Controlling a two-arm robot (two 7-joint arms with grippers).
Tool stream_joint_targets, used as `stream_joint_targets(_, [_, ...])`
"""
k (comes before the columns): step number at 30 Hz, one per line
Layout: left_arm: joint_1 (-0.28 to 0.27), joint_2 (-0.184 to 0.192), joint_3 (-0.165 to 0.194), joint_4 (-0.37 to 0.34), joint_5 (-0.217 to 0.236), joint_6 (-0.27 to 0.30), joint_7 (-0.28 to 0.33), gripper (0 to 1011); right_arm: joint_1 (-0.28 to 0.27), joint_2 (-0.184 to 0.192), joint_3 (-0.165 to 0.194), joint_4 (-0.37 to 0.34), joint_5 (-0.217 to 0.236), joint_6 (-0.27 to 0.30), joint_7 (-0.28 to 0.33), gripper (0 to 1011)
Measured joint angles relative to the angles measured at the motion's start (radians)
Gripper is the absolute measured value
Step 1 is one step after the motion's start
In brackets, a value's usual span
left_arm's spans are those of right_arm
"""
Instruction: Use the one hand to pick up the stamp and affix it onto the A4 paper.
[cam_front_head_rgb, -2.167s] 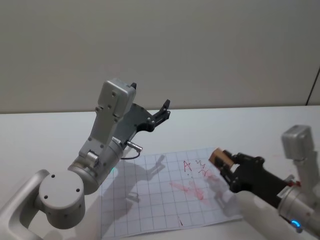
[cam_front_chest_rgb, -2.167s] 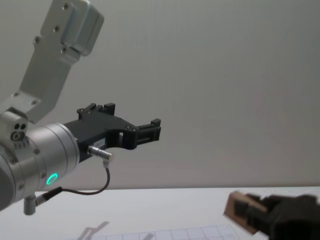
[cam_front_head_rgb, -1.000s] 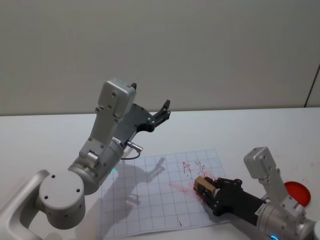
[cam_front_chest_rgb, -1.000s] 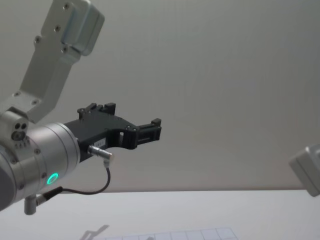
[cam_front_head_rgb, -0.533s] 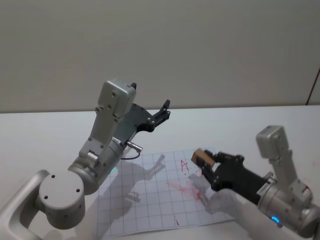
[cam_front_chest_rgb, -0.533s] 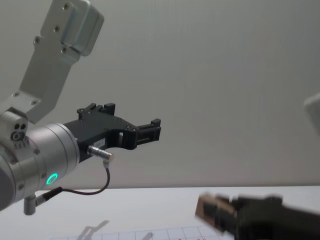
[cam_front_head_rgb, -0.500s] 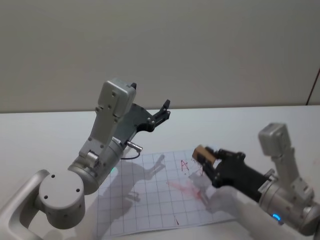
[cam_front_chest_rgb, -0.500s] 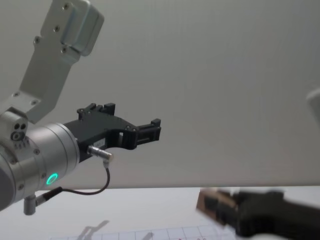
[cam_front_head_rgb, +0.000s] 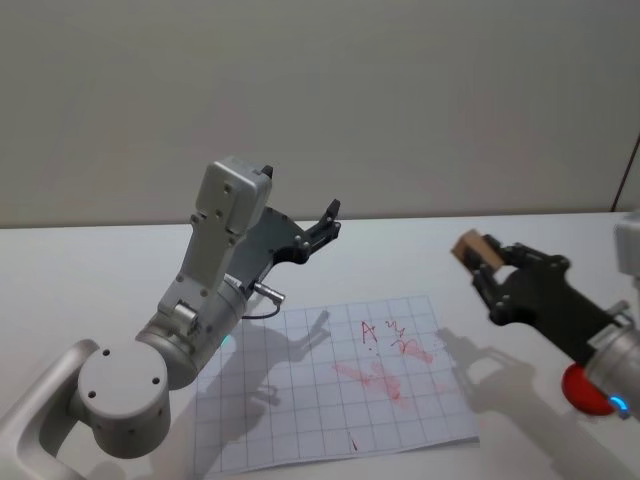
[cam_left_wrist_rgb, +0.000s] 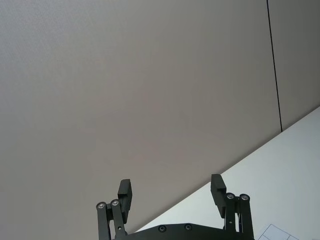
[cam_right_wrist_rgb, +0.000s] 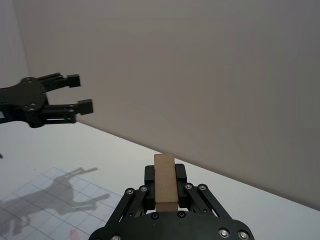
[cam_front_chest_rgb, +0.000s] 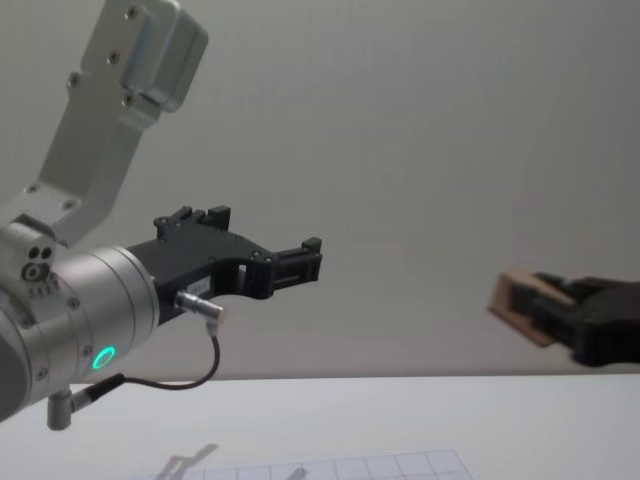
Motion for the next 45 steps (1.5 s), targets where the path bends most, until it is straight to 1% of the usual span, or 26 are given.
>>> stream_joint_targets(2, [0.000,0.000,0.000,0.000,0.000,0.000,0.000,1001,-0.023,0.025,0.018,-0.019,0.011,-0.002,-0.032,220])
stream_joint_targets(3, [0.000,0.000,0.000,0.000,0.000,0.000,0.000,1001,-0.023,0.025,0.018,-0.019,0.011,-0.002,-0.032,220])
stream_joint_targets(4, [0.000,0.000,0.000,0.000,0.000,0.000,0.000,1001,-0.037,0.040,0.028,-0.029,0.016,-0.003,-0.048,220])
stream_joint_targets(11, [0.000,0.000,0.000,0.000,0.000,0.000,0.000,1001,-0.103,0.100,0.071,-0.059,0.042,0.002,-0.122,220])
stream_joint_targets(15, [0.000,0.000,0.000,0.000,0.000,0.000,0.000,1001,-0.145,0.134,0.097,-0.071,0.064,0.022,-0.161,220])
stream_joint_targets(19, [0.000,0.000,0.000,0.000,0.000,0.000,0.000,1001,-0.169,0.154,0.111,-0.076,0.082,0.047,-0.180,220])
stream_joint_targets(26, [0.000,0.000,0.000,0.000,0.000,0.000,0.000,1001,-0.192,0.172,0.124,-0.074,0.103,0.091,-0.189,220])
stream_joint_targets(35, [0.000,0.000,0.000,0.000,0.000,0.000,0.000,1001,-0.202,0.176,0.124,-0.063,0.113,0.134,-0.172,220])
stream_joint_targets(45, [0.000,0.000,0.000,0.000,0.000,0.000,0.000,1001,-0.231,0.186,0.127,-0.060,0.124,0.158,-0.173,220])
